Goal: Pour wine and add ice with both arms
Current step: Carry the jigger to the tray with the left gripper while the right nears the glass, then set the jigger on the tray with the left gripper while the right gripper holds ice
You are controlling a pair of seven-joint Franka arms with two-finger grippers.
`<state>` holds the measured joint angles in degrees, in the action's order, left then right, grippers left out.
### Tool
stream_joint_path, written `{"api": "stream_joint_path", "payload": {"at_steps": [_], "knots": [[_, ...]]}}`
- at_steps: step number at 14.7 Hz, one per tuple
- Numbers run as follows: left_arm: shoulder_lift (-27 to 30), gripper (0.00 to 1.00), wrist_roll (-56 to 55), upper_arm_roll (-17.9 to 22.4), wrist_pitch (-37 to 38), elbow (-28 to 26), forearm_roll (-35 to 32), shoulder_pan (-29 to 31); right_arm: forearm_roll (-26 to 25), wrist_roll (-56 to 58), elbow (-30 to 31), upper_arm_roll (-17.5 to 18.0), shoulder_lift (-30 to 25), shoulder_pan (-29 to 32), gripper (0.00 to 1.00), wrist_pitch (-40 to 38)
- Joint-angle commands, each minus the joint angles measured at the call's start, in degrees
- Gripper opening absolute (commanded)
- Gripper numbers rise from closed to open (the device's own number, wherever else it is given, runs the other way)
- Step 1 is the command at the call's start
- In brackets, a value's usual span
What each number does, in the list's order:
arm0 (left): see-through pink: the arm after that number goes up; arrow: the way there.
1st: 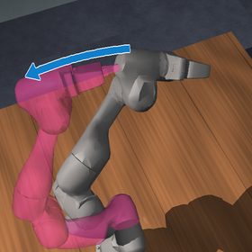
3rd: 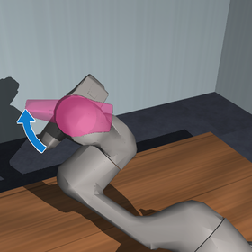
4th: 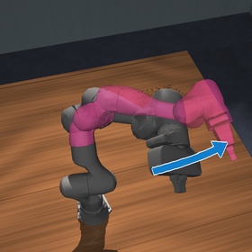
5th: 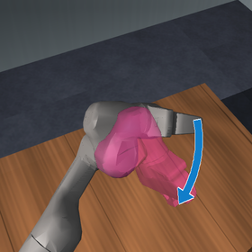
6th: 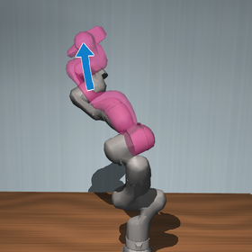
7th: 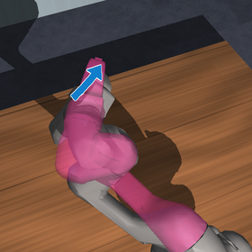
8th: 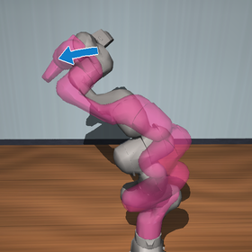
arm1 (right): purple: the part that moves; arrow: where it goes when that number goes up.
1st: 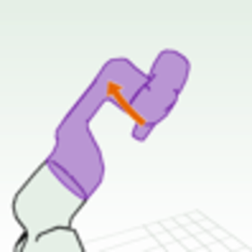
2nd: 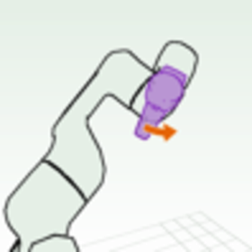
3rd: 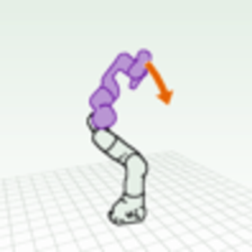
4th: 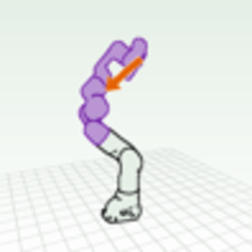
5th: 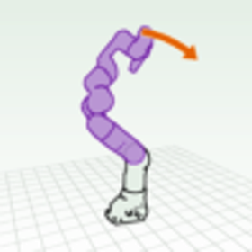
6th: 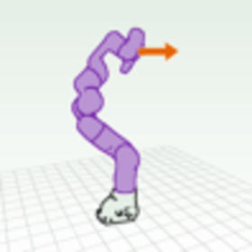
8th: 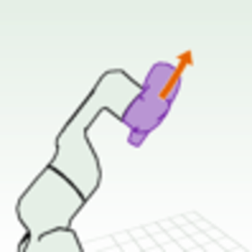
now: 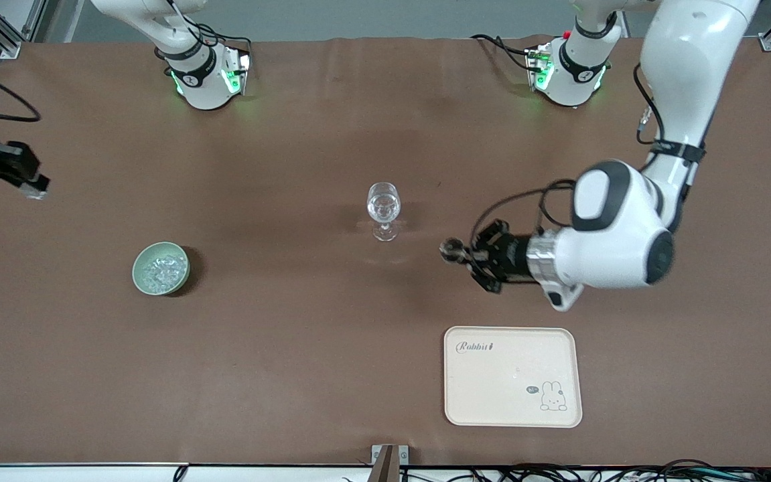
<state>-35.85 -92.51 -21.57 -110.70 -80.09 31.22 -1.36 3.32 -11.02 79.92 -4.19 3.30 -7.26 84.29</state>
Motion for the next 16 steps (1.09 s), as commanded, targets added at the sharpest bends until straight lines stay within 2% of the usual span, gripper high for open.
{"api": "stream_joint_path", "payload": {"at_steps": [1,3,7,12,16], "knots": [[-4.4,0.0,3.19,-0.41,-3.62,5.3,5.59,2.84,0.11,-8.99,-0.82,-0.29,1.53,-7.74,0.01,-0.18],[-6.42,0.0,7.41,-0.41,-5.22,5.47,9.37,5.65,0.02,-15.84,-0.91,-0.29,3.99,-13.62,0.01,0.35],[-12.56,0.0,19.35,-0.23,-8.38,6.87,23.24,10.85,0.11,-31.57,-0.91,-0.29,9.34,-23.3,0.01,5.87],[-17.84,0.0,25.53,0.3,-16.99,7.49,26.26,11.21,0.28,-45.65,-1.17,-0.29,16.73,-31.84,0.01,10.97],[-22.41,0.0,31.58,0.3,-17.79,9.6,33.54,12.17,3.27,-53.65,-1.17,-0.2,20.51,-38.16,0.01,15.28]]}}
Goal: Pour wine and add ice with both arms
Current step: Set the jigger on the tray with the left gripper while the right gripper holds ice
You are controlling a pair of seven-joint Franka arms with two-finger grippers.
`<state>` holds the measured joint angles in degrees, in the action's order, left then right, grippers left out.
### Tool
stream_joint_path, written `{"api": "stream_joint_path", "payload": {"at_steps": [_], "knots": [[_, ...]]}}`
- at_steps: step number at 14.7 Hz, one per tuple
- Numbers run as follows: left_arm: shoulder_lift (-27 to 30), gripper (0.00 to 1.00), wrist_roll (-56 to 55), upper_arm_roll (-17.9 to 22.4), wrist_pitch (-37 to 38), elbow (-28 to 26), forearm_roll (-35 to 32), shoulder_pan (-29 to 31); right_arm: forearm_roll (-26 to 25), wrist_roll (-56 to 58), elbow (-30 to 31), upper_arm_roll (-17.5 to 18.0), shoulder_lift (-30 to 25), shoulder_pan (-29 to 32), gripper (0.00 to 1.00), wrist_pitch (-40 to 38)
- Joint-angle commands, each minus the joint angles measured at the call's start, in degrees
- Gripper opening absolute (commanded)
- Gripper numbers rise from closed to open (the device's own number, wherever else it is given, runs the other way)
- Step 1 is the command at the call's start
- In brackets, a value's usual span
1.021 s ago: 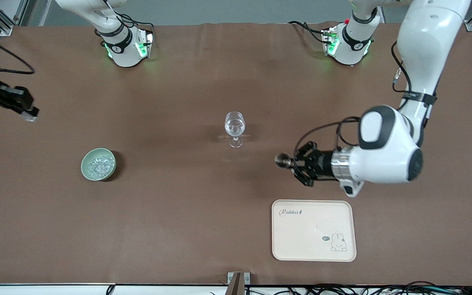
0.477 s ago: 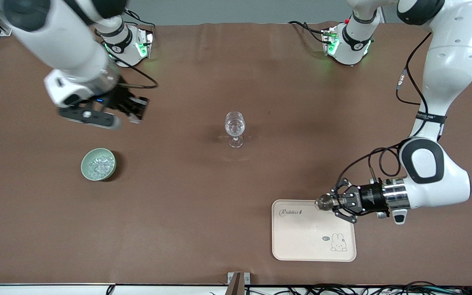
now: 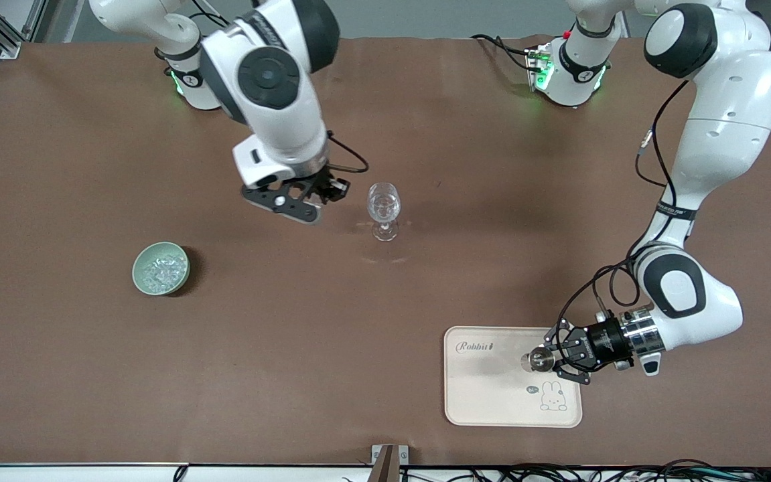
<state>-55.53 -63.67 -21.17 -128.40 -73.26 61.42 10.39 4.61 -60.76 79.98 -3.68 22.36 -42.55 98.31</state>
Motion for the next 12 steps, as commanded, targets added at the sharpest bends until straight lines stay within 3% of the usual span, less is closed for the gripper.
{"api": "stream_joint_path", "payload": {"at_steps": [1,10,12], "knots": [[-3.52,0.0,3.98,-0.1,-0.1,2.77,4.05,0.77,2.07,-5.06,-1.23,-0.71,1.72,-3.94,0.01,2.06],[-7.92,0.02,9.09,0.52,-0.1,2.42,4.23,2.09,2.86,-10.69,-1.05,-0.71,6.99,-9.13,0.01,6.55],[-8.28,0.15,9.01,0.52,-0.1,2.42,4.23,2.09,2.86,-10.69,-0.97,-0.71,7.08,-9.75,0.01,6.63]]}}
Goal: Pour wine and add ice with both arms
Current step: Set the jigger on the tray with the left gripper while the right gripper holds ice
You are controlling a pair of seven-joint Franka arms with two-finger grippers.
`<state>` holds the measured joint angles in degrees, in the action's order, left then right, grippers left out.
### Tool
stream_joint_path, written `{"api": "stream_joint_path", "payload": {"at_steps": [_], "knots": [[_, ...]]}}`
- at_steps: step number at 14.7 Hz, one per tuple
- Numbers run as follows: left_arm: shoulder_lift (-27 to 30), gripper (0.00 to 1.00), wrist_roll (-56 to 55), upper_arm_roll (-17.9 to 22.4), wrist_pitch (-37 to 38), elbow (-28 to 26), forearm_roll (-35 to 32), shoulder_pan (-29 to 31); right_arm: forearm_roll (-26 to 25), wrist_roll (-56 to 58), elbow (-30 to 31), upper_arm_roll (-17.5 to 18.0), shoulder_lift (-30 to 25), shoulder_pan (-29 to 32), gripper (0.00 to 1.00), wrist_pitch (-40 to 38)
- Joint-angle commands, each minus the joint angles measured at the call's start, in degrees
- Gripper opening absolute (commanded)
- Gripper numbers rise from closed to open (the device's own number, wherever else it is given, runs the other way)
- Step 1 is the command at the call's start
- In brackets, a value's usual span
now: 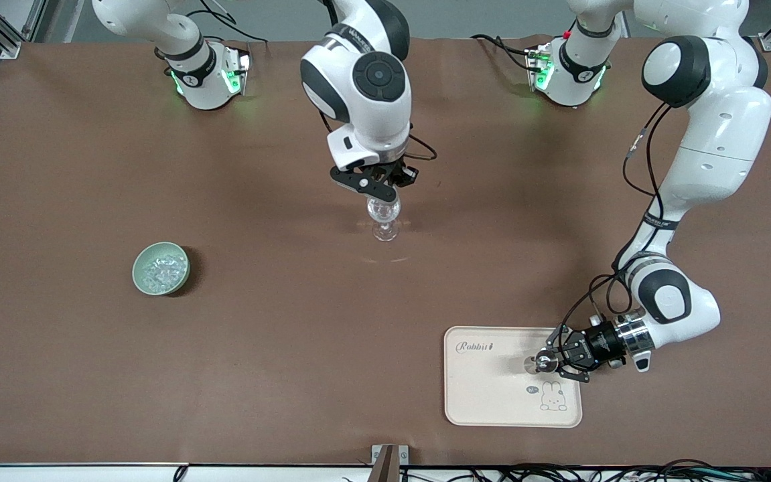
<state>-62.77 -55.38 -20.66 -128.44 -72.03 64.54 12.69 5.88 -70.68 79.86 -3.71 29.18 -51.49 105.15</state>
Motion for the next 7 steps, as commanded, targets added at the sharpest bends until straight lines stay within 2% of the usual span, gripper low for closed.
{"api": "stream_joint_path", "payload": {"at_steps": [1,2,3,4,5,7], "knots": [[-1.04,0.29,0.71,0.01,-0.05,1.1,1.12,-0.12,1.59,-0.77,-0.85,-0.69,0.35,-0.98,0.02,-0.3],[-1.04,0.52,0.63,0.01,-0.05,1.01,1.12,0.05,1.5,-0.77,-0.85,-0.69,0.35,-0.99,0.02,-0.38],[-0.96,0.66,0.45,0.01,-0.05,0.92,1.29,0.05,1.5,-0.68,-0.85,-0.69,0.35,-0.99,0.02,-0.38],[-0.78,0.94,0.71,0.1,0.03,0.92,1.21,0.05,1.5,-0.77,-0.85,-0.69,0.35,-0.99,0.02,-0.38],[-0.43,1.0,0.71,0.18,0.03,0.92,1.03,0.05,1.5,-0.77,-0.85,-0.69,0.35,-1.07,0.02,-0.38],[0.1,1.0,0.54,0.18,0.21,0.84,0.86,0.31,1.5,-0.77,-0.76,-0.69,0.53,-1.07,0.02,-0.47]]}}
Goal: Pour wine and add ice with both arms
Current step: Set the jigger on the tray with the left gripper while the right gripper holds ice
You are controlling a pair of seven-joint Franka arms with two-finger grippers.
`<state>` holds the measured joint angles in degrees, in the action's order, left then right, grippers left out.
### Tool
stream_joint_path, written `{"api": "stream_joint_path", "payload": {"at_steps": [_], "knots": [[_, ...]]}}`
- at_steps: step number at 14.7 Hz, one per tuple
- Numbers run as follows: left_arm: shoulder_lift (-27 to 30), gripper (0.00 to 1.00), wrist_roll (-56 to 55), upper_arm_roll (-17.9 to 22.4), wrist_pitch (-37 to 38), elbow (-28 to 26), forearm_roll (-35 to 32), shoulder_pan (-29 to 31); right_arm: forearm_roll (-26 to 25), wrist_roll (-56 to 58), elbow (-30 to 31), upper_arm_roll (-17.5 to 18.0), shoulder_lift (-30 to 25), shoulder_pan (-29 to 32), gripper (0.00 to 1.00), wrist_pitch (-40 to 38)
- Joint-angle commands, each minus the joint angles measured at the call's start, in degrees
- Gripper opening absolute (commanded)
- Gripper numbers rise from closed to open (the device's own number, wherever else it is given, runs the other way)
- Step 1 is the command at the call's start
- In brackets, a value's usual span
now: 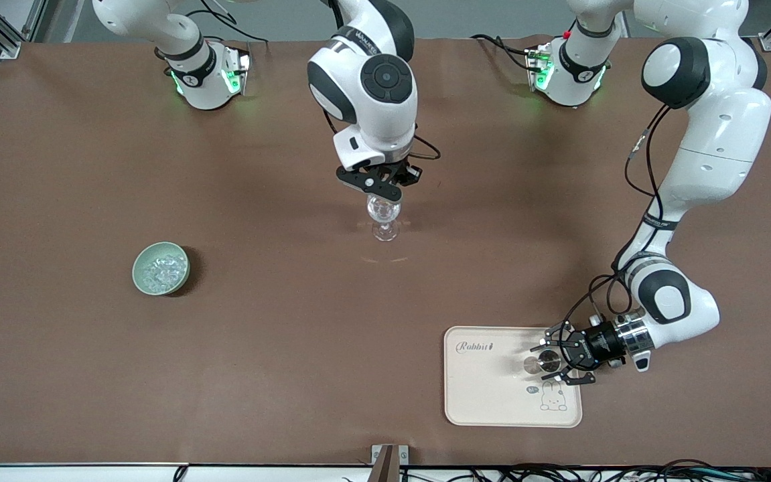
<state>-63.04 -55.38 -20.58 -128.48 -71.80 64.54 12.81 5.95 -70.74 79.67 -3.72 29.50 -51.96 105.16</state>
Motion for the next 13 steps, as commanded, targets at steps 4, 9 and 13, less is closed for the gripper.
{"api": "stream_joint_path", "payload": {"at_steps": [4,9,13], "knots": [[6.77,1.0,0.01,0.98,2.52,-0.35,-14.03,1.34,1.34,-0.63,-0.57,-0.68,0.21,-0.6,0.04,-0.57],[11.79,1.0,2.98,0.37,15.43,-0.45,-36.62,7.39,0.64,-0.28,-0.48,-0.68,0.91,-1.21,0.09,-0.74],[18.9,1.0,8.43,0.1,21.06,-0.27,-52.02,6.35,0.46,-0.01,-0.48,-0.68,0.91,-1.21,0.22,-0.92]]}}
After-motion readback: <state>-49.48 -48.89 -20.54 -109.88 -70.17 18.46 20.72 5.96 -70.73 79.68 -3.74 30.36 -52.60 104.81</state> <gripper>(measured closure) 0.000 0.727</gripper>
